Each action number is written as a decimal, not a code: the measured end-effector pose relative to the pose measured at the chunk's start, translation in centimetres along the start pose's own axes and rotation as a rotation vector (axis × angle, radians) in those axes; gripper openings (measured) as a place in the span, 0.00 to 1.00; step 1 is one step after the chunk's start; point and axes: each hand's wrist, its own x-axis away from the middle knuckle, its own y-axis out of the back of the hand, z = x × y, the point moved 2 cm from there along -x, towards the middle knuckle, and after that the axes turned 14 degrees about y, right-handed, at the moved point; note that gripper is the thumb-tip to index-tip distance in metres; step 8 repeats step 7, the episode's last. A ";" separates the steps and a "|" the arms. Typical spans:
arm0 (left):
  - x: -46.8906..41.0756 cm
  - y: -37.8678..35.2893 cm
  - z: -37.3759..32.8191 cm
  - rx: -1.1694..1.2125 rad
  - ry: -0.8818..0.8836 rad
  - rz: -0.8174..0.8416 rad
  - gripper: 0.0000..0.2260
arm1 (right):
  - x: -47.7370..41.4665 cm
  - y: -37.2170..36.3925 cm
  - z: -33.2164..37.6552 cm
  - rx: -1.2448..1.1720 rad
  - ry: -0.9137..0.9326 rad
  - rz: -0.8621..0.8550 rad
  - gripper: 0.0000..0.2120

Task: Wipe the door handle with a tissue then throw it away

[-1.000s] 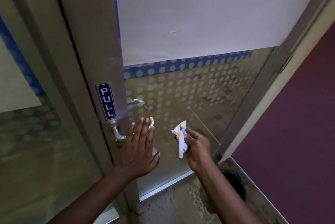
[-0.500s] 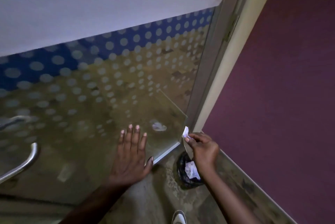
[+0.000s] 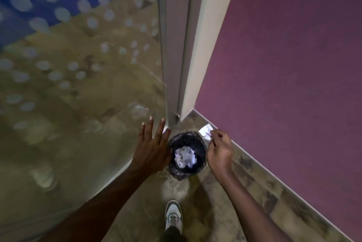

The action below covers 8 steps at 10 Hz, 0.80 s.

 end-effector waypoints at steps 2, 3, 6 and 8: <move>-3.2 -5.9 -1.1 -0.062 -0.038 0.125 0.32 | -0.3 -5.0 -5.8 0.030 0.024 -0.044 0.19; -4.4 -8.5 -1.3 -0.068 -0.062 0.171 0.34 | 0.3 -8.4 -9.3 0.039 -0.012 0.027 0.18; -5.2 -13.0 -1.5 -0.133 -0.065 0.310 0.35 | 3.4 -15.4 -14.8 0.009 -0.239 0.537 0.26; -4.4 -13.6 -1.1 -0.114 -0.035 0.301 0.35 | 4.2 -15.6 -15.5 0.053 -0.281 0.461 0.21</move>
